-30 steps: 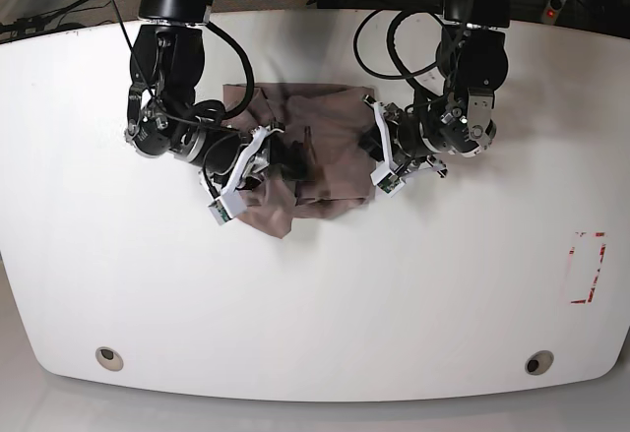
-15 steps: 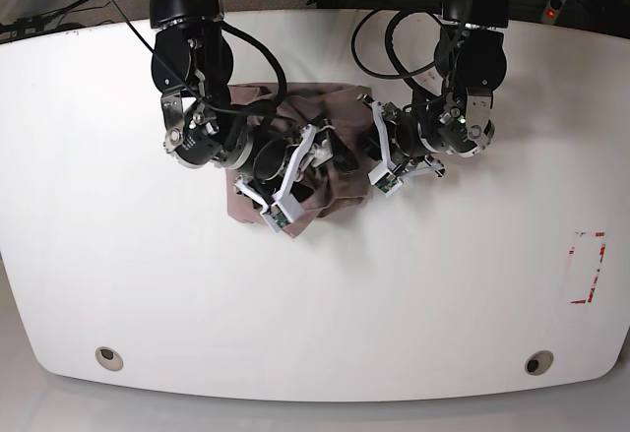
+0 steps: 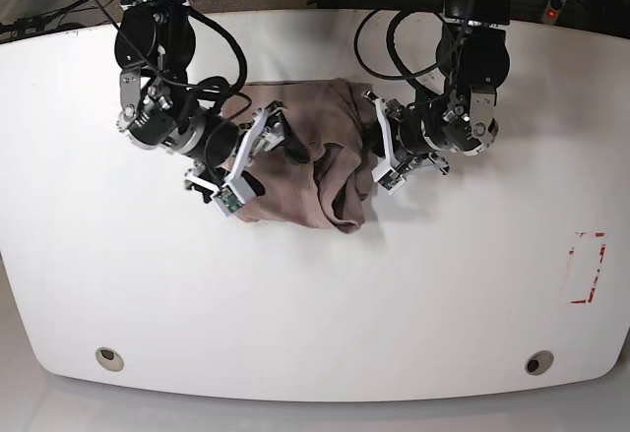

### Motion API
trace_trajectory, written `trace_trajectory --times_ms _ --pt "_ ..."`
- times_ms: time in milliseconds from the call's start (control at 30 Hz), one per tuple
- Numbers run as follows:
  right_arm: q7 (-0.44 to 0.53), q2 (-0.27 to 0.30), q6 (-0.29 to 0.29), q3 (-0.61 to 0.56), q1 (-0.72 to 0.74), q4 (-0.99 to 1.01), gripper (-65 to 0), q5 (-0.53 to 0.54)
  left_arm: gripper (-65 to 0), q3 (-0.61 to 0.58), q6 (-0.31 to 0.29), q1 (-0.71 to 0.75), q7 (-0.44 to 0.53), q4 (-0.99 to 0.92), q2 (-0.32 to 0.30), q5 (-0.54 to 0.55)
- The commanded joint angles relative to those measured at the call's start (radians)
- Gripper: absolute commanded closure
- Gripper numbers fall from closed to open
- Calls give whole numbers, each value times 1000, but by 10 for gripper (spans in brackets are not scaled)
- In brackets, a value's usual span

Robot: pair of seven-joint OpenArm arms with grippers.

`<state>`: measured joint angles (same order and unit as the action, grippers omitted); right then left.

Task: Fold the T-shirt properly
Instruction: 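Push the bundle's ends together with both grippers, compacting it, then release the bundle and regrasp its edges with both grippers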

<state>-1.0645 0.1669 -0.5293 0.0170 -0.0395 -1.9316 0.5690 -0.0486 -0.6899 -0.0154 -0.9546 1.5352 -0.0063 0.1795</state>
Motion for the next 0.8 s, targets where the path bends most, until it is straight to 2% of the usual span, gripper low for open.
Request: trace_trajectory --times_ms 0,167,367,467,533,633,767 --pt "16 13 -44 30 6 1 -488 13 -122 39 0 -14 7 80 -2 53" --pt "16 16 -96 28 -27 33 -487 12 -122 131 0 18 3 224 -5 71" --pt "16 -14 -130 -21 -49 71 -485 10 -122 183 0 38 -16 305 -93 73" --pt "37 -23 -128 -75 -44 145 -439 10 -122 184 0 42 -16 310 -154 78" --pt "103 -25 -125 -140 -44 195 -374 10 -122 184 0 64 -16 311 -186 78" --pt "166 -25 -122 -233 -40 232 -322 10 -122 184 0 73 -16 321 -212 76" --pt "171 -37 -122 -323 -1 269 -312 10 -122 184 0 85 -16 333 -240 74"
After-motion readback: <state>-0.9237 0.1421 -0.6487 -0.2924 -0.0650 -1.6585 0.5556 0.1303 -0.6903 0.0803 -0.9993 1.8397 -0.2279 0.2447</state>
